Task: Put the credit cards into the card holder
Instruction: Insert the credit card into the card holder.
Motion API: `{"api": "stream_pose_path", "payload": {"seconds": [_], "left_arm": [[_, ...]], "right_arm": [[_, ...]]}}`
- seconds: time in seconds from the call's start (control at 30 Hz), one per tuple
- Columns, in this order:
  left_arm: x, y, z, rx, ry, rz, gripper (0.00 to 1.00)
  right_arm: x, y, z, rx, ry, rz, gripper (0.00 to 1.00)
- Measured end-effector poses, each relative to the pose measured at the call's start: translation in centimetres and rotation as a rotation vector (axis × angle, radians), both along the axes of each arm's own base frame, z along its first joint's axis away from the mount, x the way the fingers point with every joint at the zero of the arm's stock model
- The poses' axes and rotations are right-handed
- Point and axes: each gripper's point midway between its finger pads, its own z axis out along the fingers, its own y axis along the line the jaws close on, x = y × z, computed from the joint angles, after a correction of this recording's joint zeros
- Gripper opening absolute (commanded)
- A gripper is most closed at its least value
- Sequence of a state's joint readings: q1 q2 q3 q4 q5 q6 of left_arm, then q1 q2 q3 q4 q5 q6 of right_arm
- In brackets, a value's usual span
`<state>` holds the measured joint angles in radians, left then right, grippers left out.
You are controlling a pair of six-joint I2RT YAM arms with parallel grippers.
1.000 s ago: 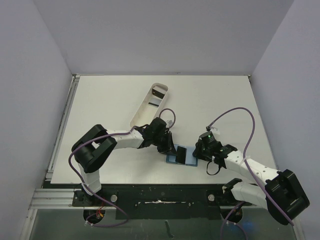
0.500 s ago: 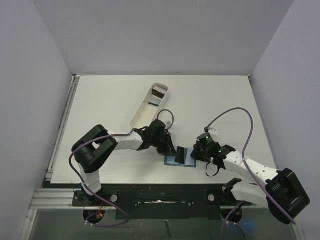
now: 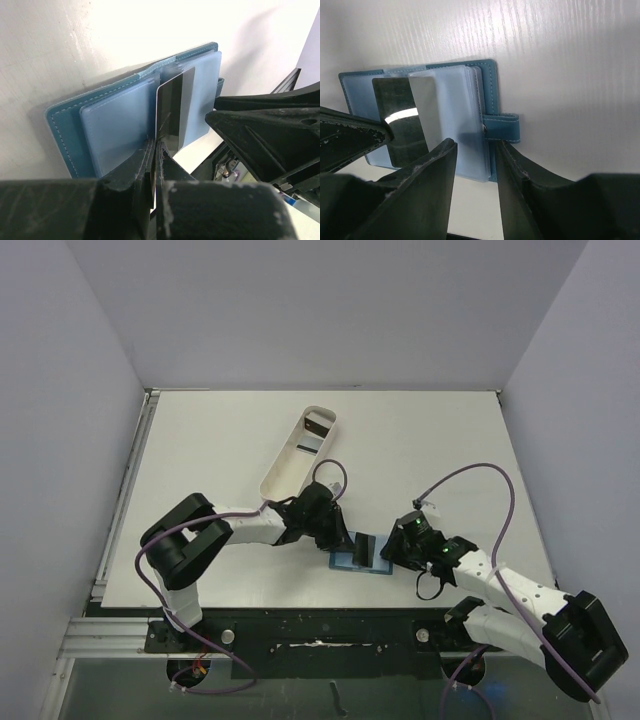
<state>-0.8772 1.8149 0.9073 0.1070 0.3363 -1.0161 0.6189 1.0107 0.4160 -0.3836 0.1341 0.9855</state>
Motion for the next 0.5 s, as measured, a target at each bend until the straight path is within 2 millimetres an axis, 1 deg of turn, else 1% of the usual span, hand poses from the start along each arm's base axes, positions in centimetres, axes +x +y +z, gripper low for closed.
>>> {"api": "stream_pose_path", "payload": {"seconds": [0.2,0.43,0.5], "left_arm": [[-0.1,-0.3,0.1,-0.003,-0.002,0.008,0.01],[-0.4,-0.7,0.0,0.003,-0.011,0.018,0.01],[-0.5,-0.9,0.0,0.003,-0.014,0.022,0.03]], "right_arm": [[-0.9,-0.1,-0.9,0.011,0.023,-0.004,0.29],[-0.9,0.7,-0.8,0.055,0.013,0.000,0.28],[-0.9,1.0,-0.8,0.063,0.014,0.006,0.28]]}}
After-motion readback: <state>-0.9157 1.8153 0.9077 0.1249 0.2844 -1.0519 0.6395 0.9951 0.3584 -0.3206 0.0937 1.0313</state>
